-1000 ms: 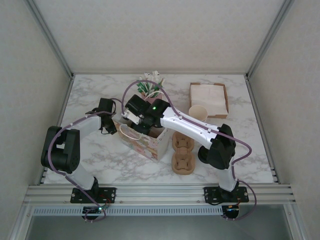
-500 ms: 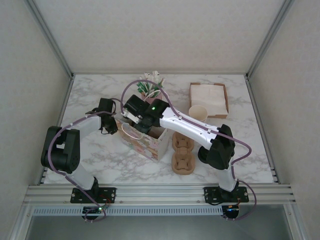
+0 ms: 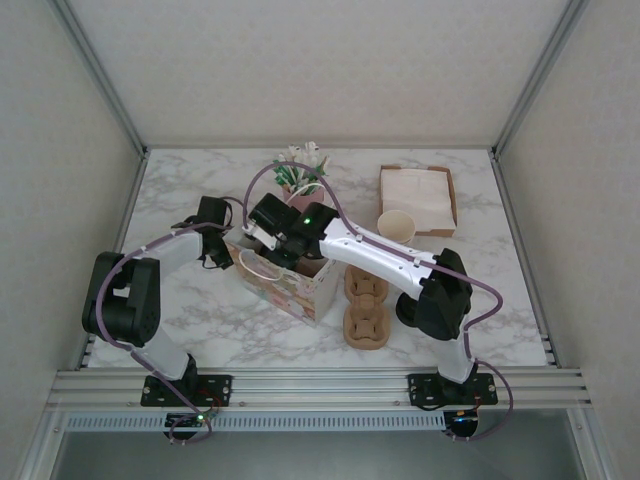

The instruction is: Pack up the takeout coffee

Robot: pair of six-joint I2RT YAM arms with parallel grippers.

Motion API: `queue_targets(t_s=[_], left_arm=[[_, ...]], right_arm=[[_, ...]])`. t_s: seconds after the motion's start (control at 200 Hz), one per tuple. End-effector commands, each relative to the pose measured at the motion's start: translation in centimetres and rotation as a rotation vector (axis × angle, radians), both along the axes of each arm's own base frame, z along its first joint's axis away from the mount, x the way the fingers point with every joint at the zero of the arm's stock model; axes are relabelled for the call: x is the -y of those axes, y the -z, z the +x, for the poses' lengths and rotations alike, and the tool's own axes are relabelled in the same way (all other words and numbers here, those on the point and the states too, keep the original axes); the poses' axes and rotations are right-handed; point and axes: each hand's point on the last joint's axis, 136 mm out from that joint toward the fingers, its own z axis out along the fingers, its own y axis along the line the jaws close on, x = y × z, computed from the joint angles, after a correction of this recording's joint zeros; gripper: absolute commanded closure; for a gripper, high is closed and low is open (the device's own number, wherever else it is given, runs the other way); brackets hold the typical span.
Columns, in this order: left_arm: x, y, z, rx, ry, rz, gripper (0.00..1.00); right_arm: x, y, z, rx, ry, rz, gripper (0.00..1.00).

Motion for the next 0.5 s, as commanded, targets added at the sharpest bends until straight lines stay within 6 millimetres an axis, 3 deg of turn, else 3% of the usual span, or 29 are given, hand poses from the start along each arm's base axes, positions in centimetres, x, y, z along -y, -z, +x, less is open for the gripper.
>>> queue_targets(t_s=[0.0, 0.145, 0.345, 0.491], left_arm=[[0.1, 0.4, -0.3, -0.018, 0.017, 0.024, 0.40], [0.0, 0.4, -0.3, -0.020, 0.016, 0.030, 0.41], [-0.1, 0.4, -0.3, -0.019, 0.014, 0.032, 0.41], [-0.1, 0.4, -0.3, -0.021, 0.013, 0.033, 0.41]], right_arm=[[3.7, 7.2, -3.9, -0.197, 0.013, -0.242, 0.53], [3.7, 5.7, -3.1, -0.144, 0.024, -0.223, 0.53], [2.0, -0.7, -1.0, 0.020, 0.038, -0.130, 0.53], [0.6, -4.8, -1.5, 0.074, 0.006, -0.046, 0.53]])
